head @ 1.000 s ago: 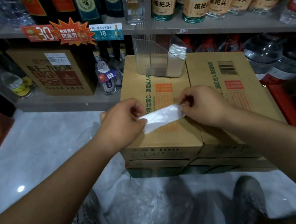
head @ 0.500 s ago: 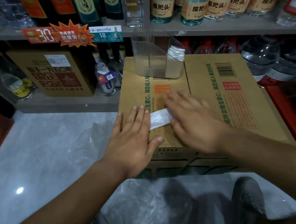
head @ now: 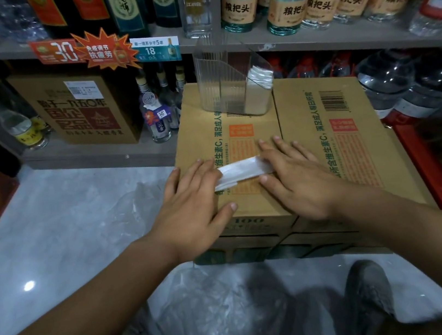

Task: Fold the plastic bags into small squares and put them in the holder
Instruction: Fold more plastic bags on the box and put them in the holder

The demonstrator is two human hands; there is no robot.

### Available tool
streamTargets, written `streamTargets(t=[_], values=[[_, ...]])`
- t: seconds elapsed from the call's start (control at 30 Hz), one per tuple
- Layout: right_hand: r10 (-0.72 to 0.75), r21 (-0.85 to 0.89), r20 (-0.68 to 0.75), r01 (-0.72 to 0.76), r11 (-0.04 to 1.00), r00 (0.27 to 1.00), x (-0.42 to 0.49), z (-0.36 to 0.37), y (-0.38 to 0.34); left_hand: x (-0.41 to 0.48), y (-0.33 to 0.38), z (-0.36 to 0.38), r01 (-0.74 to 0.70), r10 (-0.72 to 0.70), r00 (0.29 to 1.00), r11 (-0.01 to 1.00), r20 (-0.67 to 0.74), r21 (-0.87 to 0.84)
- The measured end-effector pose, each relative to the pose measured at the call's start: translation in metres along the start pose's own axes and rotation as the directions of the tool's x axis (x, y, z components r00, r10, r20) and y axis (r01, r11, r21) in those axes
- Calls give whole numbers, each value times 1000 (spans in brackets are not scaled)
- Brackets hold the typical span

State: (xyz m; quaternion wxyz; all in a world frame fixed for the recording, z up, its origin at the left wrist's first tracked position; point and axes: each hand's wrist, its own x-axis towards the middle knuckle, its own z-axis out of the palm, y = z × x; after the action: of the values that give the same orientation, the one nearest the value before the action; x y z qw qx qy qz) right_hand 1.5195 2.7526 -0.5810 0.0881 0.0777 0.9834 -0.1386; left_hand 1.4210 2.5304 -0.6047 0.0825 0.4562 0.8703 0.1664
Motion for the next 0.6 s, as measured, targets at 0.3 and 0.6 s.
streamTargets(t=[0.3,0.6], values=[[-122,81,-279,150,985,952,-8,-6,-3,-9,-21,-7,-144,135,985,986,-110,-82],[-305,123,-148,324,938,941,-17,0,-18,-13,-15,-5,-206,188,965,975,-182,-86]])
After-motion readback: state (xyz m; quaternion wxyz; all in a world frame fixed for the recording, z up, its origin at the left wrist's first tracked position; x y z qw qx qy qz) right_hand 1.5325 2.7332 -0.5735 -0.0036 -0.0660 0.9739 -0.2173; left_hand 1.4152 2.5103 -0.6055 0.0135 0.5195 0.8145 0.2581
